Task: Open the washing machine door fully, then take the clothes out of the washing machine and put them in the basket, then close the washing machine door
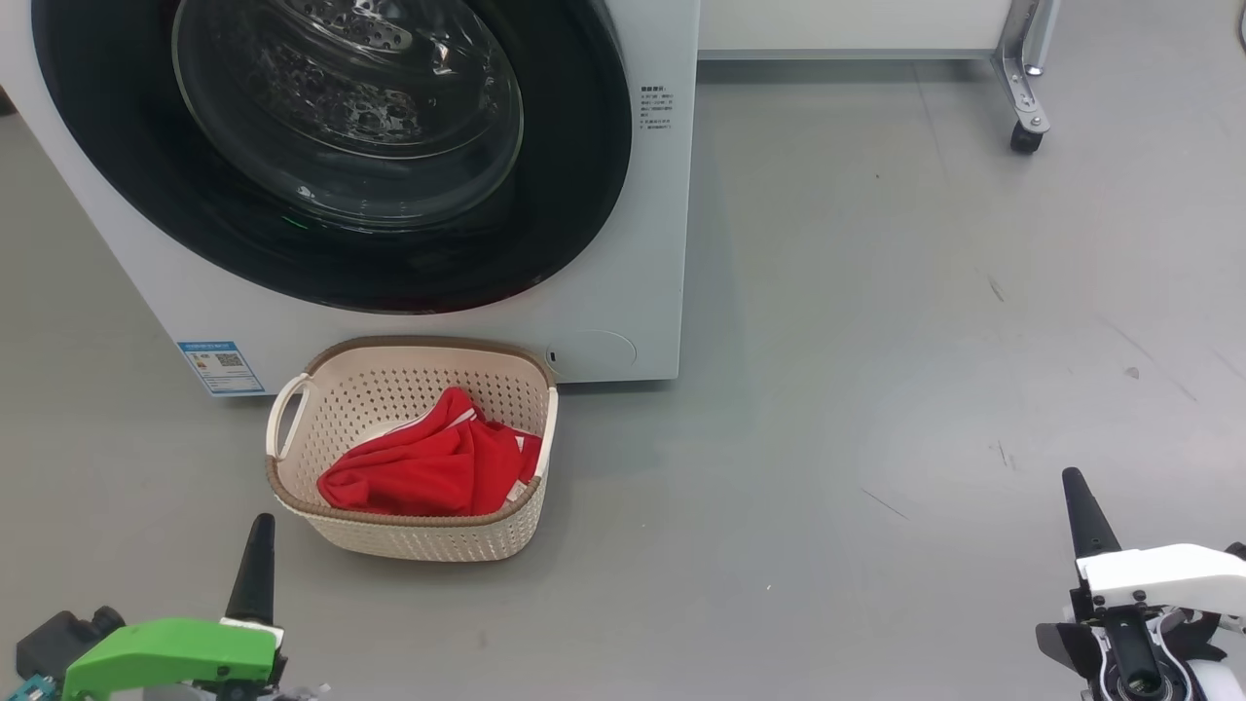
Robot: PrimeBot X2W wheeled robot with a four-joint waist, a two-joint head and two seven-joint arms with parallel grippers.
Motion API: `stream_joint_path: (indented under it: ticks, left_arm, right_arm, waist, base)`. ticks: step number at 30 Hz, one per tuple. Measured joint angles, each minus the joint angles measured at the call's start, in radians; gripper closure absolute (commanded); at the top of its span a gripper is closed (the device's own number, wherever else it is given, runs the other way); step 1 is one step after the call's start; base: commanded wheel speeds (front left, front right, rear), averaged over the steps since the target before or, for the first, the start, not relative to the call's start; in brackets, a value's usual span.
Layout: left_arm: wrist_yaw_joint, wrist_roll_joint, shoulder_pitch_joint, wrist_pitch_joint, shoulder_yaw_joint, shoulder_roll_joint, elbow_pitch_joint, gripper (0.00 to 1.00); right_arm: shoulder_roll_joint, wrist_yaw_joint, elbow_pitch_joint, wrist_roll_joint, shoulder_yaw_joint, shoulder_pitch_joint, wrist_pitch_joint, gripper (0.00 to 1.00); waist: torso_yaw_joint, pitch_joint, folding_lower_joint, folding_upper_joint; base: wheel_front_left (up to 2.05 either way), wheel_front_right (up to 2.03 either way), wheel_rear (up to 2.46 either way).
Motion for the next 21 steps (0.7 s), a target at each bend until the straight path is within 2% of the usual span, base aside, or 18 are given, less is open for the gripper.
stream_joint_path:
  ticks: [21]
  left_arm:
    - [0.0,-0.242,-0.021,0.061,0.042,0.011,0.008,1.0]
  right_arm:
    - [0.023,0.044,0.046,0.236,-0.06,-0.044,0.063,1.0]
  waist:
    - [-0.023,0.0,0.0,0.0]
  base:
    - [0.0,0.0,0.0]
